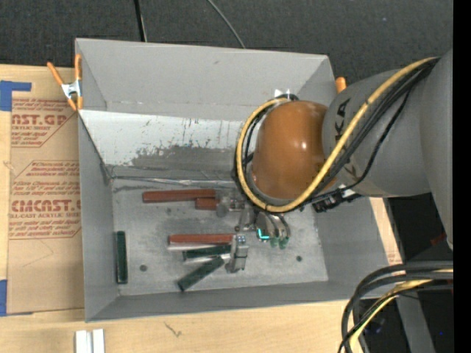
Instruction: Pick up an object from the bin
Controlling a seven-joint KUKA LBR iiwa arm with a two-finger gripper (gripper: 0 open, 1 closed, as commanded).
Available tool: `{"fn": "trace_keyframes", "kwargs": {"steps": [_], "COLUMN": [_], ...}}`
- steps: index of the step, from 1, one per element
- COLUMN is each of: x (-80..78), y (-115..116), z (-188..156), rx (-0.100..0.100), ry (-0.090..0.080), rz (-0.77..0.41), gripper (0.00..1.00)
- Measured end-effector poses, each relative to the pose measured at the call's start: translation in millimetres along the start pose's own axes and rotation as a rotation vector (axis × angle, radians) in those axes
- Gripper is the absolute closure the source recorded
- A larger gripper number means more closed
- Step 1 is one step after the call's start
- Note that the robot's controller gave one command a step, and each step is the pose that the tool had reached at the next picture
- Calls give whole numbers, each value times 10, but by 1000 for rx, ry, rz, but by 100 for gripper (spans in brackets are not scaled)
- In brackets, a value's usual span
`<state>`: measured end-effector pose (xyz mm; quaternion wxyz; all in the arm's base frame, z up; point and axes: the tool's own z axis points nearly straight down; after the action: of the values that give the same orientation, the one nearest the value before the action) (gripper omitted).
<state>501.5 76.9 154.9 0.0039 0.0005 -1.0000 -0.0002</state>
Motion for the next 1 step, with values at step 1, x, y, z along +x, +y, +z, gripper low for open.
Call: {"fn": "trace_keyframes", "kwargs": {"steps": [1], "x": [-20], "y": [-3], "z": [-40], "rx": [-1], "ry": [-8], "rz": [1], "gripper": [0]}}
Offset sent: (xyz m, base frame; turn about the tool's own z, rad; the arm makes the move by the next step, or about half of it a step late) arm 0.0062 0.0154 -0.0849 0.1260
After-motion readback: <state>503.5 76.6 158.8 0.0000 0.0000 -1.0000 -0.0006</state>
